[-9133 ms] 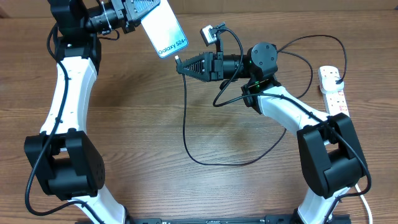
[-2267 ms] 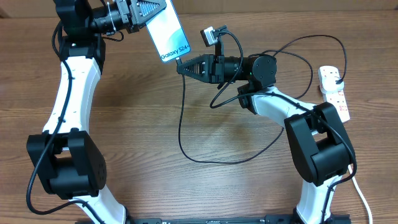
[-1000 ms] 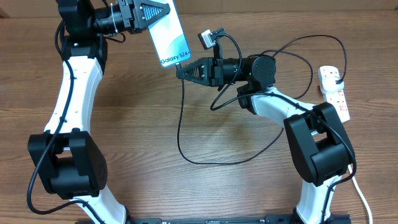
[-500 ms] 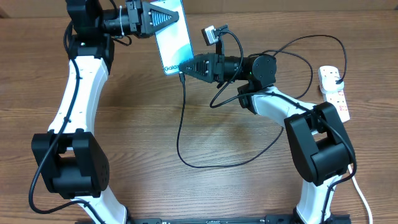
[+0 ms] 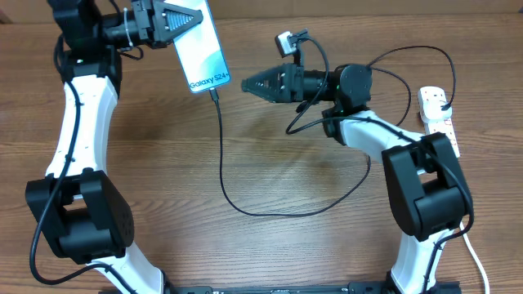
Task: Plug charger to phone and switch on socket
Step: 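Open the right gripper and pull it back from the phone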
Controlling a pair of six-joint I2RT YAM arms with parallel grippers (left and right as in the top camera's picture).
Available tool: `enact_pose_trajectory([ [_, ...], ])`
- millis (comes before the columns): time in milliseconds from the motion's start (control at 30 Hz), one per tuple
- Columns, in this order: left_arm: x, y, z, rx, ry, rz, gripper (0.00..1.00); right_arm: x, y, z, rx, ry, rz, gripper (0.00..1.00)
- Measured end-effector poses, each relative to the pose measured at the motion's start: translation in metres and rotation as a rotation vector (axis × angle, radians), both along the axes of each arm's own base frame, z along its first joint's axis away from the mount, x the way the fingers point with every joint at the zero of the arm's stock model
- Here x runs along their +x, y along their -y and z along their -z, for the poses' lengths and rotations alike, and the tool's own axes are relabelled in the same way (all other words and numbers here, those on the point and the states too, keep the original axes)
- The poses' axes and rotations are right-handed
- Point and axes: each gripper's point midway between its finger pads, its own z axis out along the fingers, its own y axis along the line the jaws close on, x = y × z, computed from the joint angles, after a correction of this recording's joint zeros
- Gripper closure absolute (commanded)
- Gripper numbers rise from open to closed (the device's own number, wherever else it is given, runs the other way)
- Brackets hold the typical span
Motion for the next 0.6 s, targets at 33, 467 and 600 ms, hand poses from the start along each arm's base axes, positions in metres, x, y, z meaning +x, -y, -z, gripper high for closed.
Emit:
enact_pose_trajectory([
  [33,0.001,-0.003,0.0,0.0,0.0,-0.005,0.96,0.004,0.003,0.004,-0.012,-0.027,0.005,0.0],
  [467,0.007,-0.008,0.01,-0.008,-0.083,-0.046,0.96,0.028,0.063,0.142,-0.347,-0.534,0.153,0.0],
  [600,0.006,-0.004,0.022,-0.004,-0.132,-0.047,0.96,0.031,0.077,0.174,-0.474,-0.513,0.252,0.0],
])
